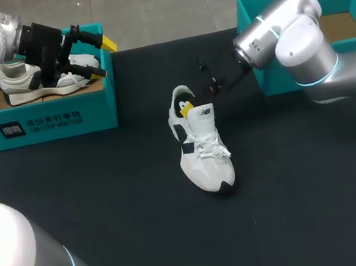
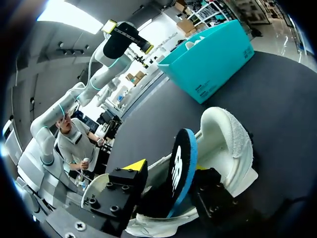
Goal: Take the shoe out of the shoebox, open the shoe tongue, remove and reinsert the insole, then place the shoe into the shoebox
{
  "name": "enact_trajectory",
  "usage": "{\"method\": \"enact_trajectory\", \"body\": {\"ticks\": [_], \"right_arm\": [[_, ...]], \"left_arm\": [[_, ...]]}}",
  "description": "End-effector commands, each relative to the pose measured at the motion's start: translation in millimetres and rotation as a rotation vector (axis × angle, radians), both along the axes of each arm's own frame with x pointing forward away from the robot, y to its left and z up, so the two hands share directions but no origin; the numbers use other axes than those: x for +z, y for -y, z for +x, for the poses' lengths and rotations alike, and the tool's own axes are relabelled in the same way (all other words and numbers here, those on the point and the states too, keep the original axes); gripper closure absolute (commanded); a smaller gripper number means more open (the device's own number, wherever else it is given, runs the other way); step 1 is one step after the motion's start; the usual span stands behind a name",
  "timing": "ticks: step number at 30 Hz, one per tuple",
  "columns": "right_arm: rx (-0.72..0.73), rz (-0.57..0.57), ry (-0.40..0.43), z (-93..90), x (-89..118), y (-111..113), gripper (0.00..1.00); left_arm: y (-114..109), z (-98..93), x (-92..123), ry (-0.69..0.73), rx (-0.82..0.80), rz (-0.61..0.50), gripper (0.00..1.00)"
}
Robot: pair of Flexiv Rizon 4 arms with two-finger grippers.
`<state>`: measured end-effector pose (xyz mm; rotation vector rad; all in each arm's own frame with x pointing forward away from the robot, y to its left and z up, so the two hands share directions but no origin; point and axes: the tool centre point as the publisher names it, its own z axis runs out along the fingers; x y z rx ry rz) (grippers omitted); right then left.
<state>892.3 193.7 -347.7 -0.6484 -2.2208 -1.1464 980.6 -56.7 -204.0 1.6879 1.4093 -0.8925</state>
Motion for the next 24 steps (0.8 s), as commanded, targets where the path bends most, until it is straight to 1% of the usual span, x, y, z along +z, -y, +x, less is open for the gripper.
{"method": "enact_trajectory", "body": {"ticks": [1, 10, 15, 19, 20, 21, 22, 23, 24], "right_arm": [[-0.003, -0.011, 0.014, -2.1, 11.4, 1.1, 0.0], [0.0, -0.013, 0.037, 1.0, 20.7, 0.1, 0.0], [-0.004, -0.018, 0.042, 5.8, 18.7, 2.1, 0.01], [-0.004, -0.02, 0.041, 7.5, 17.4, 1.7, 0.13], [-0.004, -0.021, 0.042, 7.9, 17.4, 1.7, 0.2], [-0.005, -0.022, 0.042, 8.4, 17.5, 1.9, 0.22], [-0.008, -0.024, 0.044, 9.0, 17.9, 2.3, 0.27], [-0.01, -0.027, 0.045, 9.5, 18.6, 2.8, 0.3], [-0.011, -0.028, 0.047, 9.9, 19.4, 3.2, 0.28]], "left_arm": [[-0.4, -0.2, 0.4, 0.001, -0.001, 0.003, 0.0], [-0.4, -0.2, 0.4, 0.001, -0.001, 0.003, 0.0], [-0.4, -0.2, 0.4, 0.001, -0.001, 0.003, 0.0], [-0.4, -0.2, 0.4, 0.001, -0.001, 0.003, 0.0], [-0.4, -0.2, 0.4, 0.001, -0.001, 0.003, 0.0], [-0.4, -0.2, 0.4, 0.001, -0.001, 0.003, 0.0], [-0.4, -0.2, 0.4, 0.001, -0.001, 0.003, 0.0], [-0.4, -0.2, 0.4, 0.001, -0.001, 0.003, 0.0], [-0.4, -0.2, 0.4, 0.001, -0.001, 0.003, 0.0]]}}
